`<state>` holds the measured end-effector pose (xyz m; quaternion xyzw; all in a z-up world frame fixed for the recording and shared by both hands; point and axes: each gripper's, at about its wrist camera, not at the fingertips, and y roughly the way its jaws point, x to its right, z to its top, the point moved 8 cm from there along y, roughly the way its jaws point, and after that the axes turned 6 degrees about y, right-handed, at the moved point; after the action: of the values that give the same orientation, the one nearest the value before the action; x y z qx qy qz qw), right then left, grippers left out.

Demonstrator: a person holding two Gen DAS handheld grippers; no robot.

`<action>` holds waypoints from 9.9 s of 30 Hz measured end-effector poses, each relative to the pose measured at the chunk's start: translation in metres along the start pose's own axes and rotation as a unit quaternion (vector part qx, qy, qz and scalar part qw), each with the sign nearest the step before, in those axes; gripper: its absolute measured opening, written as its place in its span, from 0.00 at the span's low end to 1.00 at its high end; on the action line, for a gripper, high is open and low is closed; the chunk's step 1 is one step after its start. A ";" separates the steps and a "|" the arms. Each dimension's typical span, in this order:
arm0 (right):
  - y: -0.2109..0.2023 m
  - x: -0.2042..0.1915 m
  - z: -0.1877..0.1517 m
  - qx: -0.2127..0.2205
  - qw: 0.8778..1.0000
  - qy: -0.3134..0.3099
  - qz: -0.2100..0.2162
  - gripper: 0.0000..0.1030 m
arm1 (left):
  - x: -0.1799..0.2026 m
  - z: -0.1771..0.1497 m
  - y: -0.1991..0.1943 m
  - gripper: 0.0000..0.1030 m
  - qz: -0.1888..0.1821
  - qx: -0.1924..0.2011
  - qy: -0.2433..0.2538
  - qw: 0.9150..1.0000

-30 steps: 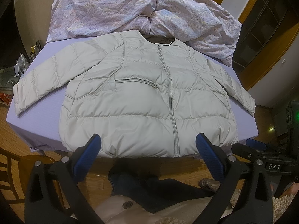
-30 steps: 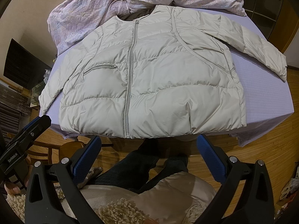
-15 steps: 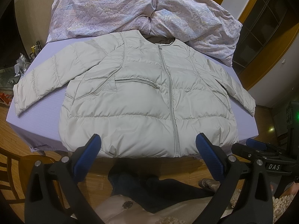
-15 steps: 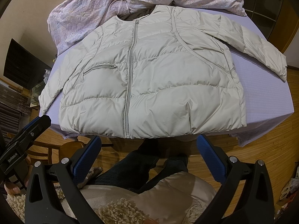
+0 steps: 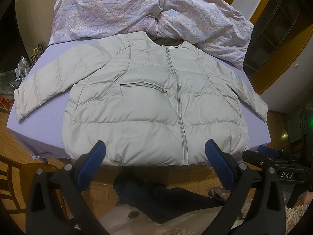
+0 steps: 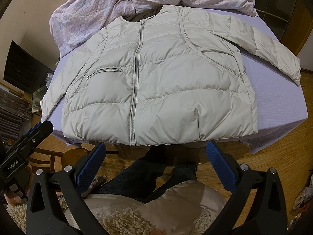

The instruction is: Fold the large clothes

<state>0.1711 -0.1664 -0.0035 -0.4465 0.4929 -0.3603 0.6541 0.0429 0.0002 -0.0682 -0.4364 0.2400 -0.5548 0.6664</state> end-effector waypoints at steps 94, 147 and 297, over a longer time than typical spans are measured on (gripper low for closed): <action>0.049 -0.011 0.331 0.226 0.943 0.115 0.214 0.06 | -0.235 0.052 0.060 0.98 0.168 0.011 -0.212 0.963; 0.259 -0.108 0.251 0.002 0.999 -0.045 0.016 0.35 | -0.380 -0.001 0.090 0.88 0.072 0.063 -0.489 0.867; 0.118 0.217 0.054 -0.031 0.933 0.284 0.217 0.64 | -0.221 -0.039 0.104 0.58 -0.130 -0.036 -0.241 0.961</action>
<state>0.2818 -0.3117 -0.1778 -0.2278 0.7542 -0.3053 0.5349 0.0072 0.1980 -0.2121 -0.6085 0.0336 -0.5064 0.6101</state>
